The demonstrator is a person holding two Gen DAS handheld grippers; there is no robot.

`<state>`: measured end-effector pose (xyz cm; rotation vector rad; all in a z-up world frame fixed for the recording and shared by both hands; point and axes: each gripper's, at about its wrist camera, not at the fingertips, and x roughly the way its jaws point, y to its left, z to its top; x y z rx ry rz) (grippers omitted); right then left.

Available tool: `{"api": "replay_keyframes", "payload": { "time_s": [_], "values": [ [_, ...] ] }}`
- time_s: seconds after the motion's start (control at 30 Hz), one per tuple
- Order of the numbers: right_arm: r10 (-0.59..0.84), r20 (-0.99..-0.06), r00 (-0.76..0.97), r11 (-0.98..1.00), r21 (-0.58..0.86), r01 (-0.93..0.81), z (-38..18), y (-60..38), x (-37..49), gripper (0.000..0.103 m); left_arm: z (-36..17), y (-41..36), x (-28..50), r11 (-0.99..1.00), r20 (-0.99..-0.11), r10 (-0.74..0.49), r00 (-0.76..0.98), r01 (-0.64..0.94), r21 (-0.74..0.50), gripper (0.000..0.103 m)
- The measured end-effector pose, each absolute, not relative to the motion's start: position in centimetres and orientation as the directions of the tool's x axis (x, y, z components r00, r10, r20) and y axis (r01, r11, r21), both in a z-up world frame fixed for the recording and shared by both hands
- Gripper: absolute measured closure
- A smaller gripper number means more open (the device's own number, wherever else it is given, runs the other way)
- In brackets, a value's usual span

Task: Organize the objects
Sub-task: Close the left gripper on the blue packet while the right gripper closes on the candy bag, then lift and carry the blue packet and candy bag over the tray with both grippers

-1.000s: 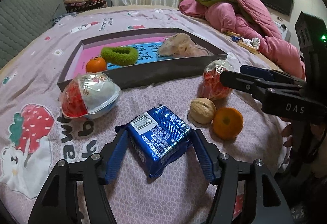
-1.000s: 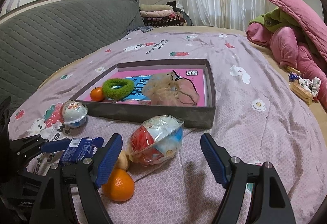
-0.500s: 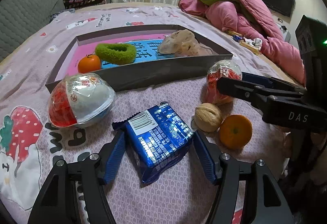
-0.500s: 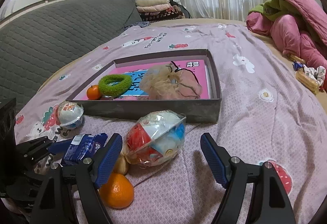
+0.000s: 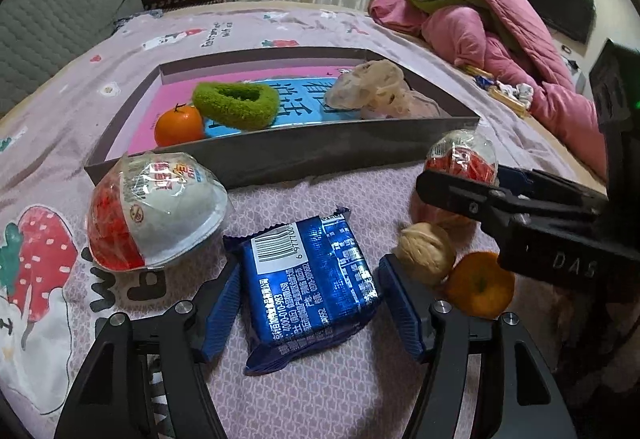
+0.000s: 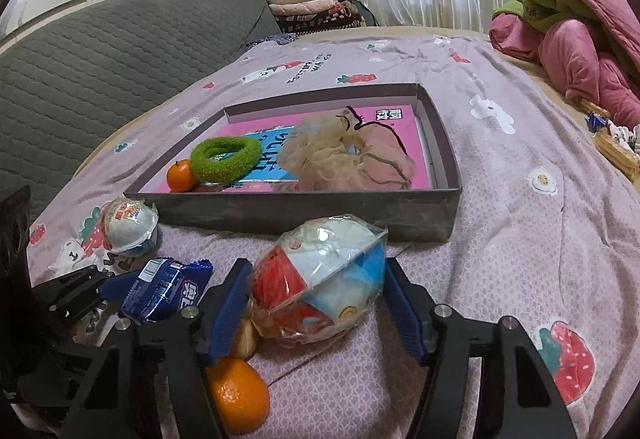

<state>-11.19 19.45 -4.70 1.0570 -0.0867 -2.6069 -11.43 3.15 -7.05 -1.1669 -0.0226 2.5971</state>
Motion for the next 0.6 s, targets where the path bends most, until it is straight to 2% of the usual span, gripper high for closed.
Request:
{"api": "replay_keyframes", "payload": {
  "time_s": [0.17, 0.33, 0.6],
  "values": [
    [-0.322, -0.666, -0.673, -0.944, 0.178, 0.276, -4.69, 19.46, -11.33, 0.039, -7.04, 2.86, -11.71, -0.958, -0.727, 0.276, -0.629, -0.239, -0.158, 0.035],
    [-0.318, -0.661, -0.680, -0.945, 0.167, 0.281, -4.56, 19.39, -11.23, 0.040, -6.92, 2.77, -11.73, -0.963, -0.731, 0.260, -0.631, -0.227, -0.146, 0.046],
    [-0.318, -0.651, -0.689, -0.945, 0.165, 0.281, -4.30, 19.60, -10.97, 0.040, -6.63, 2.87, -11.23, -0.961, -0.728, 0.262, -0.633, -0.239, -0.138, 0.047]
  ]
}}
